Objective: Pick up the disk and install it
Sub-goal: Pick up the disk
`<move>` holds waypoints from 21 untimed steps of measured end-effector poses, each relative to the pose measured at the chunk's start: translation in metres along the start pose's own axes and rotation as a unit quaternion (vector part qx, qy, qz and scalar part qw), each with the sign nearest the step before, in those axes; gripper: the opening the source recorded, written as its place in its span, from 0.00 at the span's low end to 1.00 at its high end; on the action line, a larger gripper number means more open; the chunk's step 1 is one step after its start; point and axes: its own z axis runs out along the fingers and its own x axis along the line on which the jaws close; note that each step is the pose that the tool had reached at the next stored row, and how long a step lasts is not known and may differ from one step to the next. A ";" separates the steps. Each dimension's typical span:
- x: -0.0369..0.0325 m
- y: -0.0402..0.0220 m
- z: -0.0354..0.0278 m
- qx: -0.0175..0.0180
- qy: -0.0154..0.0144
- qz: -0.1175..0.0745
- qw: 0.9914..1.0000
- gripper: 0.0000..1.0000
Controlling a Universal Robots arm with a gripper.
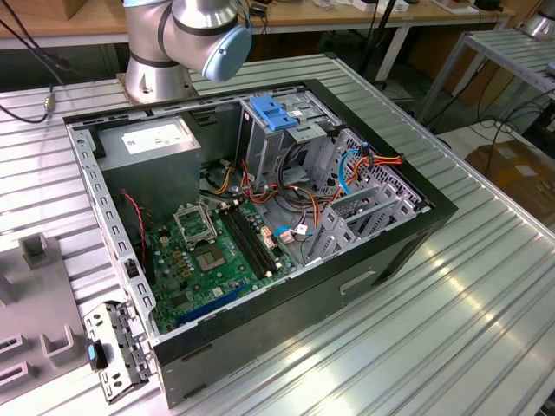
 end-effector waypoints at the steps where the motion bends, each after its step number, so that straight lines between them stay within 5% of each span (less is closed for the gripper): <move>1: -0.0001 -0.0002 0.0007 0.000 0.001 -0.014 1.000 0.11; 5: -0.0010 -0.0011 0.0028 0.001 0.003 -0.047 0.999 0.11; 9: -0.0017 -0.0019 0.0046 0.001 0.005 -0.077 0.997 0.11; 10: -0.0022 -0.0024 0.0058 0.001 0.006 -0.096 0.995 0.11; 19: -0.0049 -0.0053 0.0116 0.004 0.013 -0.164 0.986 0.11; 21: -0.0061 -0.0065 0.0133 0.004 0.014 -0.178 0.984 0.24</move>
